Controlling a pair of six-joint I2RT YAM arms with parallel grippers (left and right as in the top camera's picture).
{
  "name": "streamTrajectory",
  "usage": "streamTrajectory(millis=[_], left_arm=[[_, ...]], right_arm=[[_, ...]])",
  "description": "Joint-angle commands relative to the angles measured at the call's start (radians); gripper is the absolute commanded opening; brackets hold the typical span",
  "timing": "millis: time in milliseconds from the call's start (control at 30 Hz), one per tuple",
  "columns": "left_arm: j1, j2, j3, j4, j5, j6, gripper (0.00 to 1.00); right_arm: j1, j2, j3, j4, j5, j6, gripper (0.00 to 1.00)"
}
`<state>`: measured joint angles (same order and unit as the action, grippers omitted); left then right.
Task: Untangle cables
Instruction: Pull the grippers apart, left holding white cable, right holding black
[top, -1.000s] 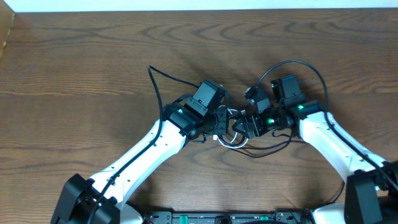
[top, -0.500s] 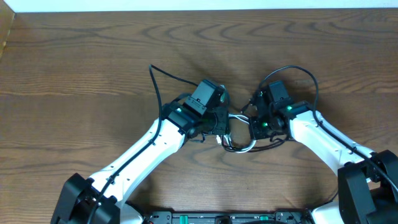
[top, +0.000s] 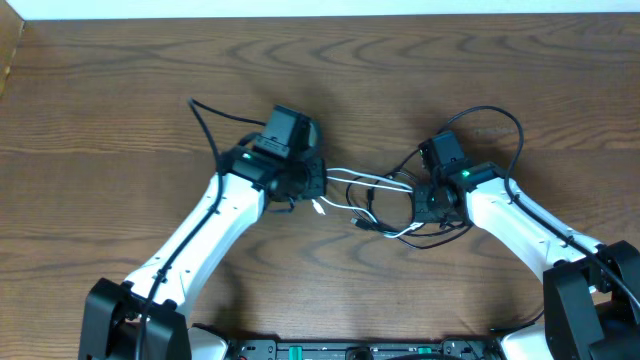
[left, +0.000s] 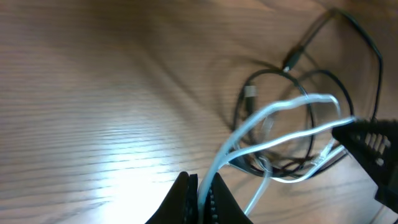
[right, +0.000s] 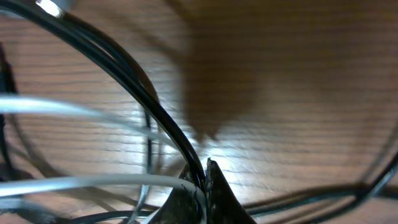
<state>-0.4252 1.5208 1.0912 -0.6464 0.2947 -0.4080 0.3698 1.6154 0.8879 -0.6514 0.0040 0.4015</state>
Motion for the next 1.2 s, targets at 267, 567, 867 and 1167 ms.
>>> streamTrajectory(millis=[267,567,867,1167], left_arm=[[0.141,0.0,0.013,-0.055,-0.025,0.057,0.07],[0.146,0.0,0.013,-0.071,-0.026,0.099,0.08],[0.156,0.0,0.013,-0.071,-0.033,0.131,0.08],[0.191,0.0,0.013,-0.079,-0.033,0.13,0.07]], right_arm=[[-0.01,0.006,0.0,-0.042,0.169,0.069,0.01],[-0.025,-0.061,0.001,-0.037,0.174,0.069,0.01],[-0.18,-0.287,0.002,-0.038,0.19,0.049,0.01],[-0.348,-0.432,0.002,-0.045,0.203,0.046,0.01]])
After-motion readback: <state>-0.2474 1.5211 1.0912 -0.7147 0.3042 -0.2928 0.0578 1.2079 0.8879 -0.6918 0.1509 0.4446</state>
